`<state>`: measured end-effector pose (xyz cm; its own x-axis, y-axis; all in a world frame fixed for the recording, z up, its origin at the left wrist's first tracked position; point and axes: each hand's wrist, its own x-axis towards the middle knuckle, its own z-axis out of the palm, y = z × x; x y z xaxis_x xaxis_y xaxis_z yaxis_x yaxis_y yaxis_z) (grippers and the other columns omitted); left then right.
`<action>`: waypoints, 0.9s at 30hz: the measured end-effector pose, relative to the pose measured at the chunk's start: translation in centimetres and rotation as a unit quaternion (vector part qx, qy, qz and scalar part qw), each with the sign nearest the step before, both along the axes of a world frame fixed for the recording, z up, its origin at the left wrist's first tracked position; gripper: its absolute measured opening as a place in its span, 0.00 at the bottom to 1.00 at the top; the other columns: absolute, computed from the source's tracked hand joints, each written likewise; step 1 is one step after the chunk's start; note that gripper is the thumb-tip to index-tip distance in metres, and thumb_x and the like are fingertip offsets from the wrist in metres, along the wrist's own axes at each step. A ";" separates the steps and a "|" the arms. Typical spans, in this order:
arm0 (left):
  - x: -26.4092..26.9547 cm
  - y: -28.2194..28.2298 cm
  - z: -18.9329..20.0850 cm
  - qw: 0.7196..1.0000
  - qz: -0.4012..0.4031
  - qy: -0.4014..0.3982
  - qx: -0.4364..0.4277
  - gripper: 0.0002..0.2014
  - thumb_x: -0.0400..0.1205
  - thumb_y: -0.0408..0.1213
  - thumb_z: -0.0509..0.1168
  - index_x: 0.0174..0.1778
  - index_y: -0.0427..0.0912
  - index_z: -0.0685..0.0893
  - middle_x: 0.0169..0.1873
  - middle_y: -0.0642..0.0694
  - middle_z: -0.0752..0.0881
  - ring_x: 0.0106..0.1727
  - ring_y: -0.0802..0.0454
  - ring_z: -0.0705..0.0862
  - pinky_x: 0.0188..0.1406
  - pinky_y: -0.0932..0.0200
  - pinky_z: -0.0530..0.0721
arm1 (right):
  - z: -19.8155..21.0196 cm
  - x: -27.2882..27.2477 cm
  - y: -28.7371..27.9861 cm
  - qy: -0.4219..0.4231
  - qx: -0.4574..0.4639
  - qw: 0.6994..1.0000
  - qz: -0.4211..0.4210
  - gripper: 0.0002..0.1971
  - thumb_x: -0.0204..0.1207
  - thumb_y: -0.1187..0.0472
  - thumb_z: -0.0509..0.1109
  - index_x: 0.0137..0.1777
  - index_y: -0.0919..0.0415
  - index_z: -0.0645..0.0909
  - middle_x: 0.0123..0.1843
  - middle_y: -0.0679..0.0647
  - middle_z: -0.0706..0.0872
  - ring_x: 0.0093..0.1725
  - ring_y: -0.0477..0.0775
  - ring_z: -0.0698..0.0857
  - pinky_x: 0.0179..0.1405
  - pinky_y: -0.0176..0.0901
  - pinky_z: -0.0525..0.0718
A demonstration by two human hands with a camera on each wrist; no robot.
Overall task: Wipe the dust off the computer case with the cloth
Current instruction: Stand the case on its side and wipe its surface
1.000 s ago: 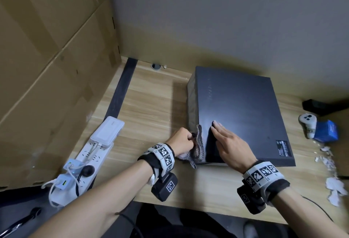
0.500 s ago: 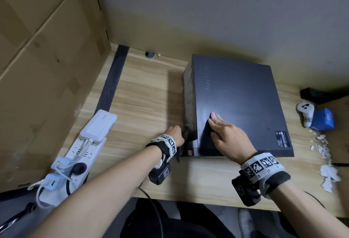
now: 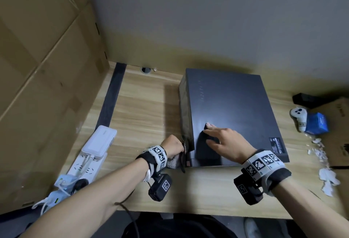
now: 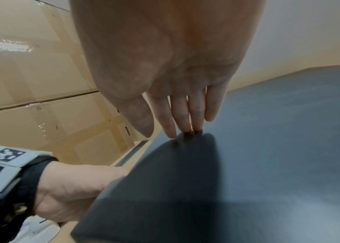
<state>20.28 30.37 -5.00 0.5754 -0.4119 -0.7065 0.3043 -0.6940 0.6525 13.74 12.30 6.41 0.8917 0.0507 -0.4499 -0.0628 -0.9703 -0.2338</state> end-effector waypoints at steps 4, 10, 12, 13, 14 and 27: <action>0.3 0.1 2.0 0.998 0.005 -0.012 -0.061 0.24 0.67 0.25 0.63 0.11 0.45 0.59 0.16 0.51 0.60 0.23 0.51 0.60 0.25 0.60 0.56 | 1.6 2.6 -0.7 -0.010 -0.007 1.000 0.010 0.19 0.84 0.52 0.60 0.73 0.49 0.78 0.72 0.48 0.83 0.69 0.58 0.82 0.60 0.55 0.83; 0.0 -0.2 2.8 0.990 0.103 0.017 -0.095 0.21 0.67 0.24 0.64 0.13 0.44 0.65 0.17 0.50 0.63 0.19 0.55 0.62 0.22 0.63 0.56 | 0.4 7.5 -1.2 0.010 -0.037 0.997 0.064 0.30 0.86 0.53 0.57 0.86 0.60 0.56 0.89 0.55 0.53 0.87 0.51 0.52 0.82 0.52 0.64; 0.1 -0.6 2.5 0.982 0.164 0.029 -0.090 0.08 0.67 0.23 0.62 0.23 0.33 0.82 0.20 0.50 0.76 0.23 0.53 0.76 0.25 0.59 0.71 | -0.8 8.2 -1.4 0.038 -0.067 0.992 0.095 0.33 0.87 0.52 0.55 0.88 0.60 0.48 0.90 0.56 0.45 0.88 0.52 0.47 0.85 0.48 0.56; 0.3 -0.9 2.2 0.976 0.199 0.038 -0.086 0.08 0.68 0.22 0.60 0.34 0.26 0.86 0.31 0.43 0.85 0.36 0.50 0.83 0.33 0.43 0.84 | -1.3 8.3 -1.6 0.044 -0.074 0.991 0.105 0.34 0.87 0.51 0.55 0.88 0.60 0.46 0.90 0.56 0.43 0.88 0.52 0.47 0.85 0.47 0.55; 0.6 -1.2 2.0 0.971 0.218 0.045 -0.086 0.10 0.69 0.20 0.58 0.38 0.23 0.85 0.29 0.54 0.77 0.43 0.56 0.74 0.41 0.56 0.59 | -1.6 8.2 -1.9 0.043 -0.076 0.990 0.111 0.34 0.87 0.51 0.55 0.88 0.59 0.45 0.89 0.56 0.42 0.88 0.52 0.46 0.85 0.46 0.55; 3.8 -3.8 -2.6 0.975 0.178 0.120 0.066 0.23 0.82 0.31 0.54 0.74 0.35 0.64 0.67 0.33 0.75 0.65 0.34 0.77 0.65 0.42 0.79 | -2.0 8.3 -2.5 0.037 -0.037 0.992 0.112 0.40 0.83 0.44 0.58 0.88 0.57 0.44 0.89 0.53 0.40 0.88 0.47 0.44 0.83 0.44 0.59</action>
<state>24.09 26.62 -7.56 0.4773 -0.1139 -0.8713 0.6734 -0.5896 0.4460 21.99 9.84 4.45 0.8262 0.2092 -0.5230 0.1426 -0.9759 -0.1651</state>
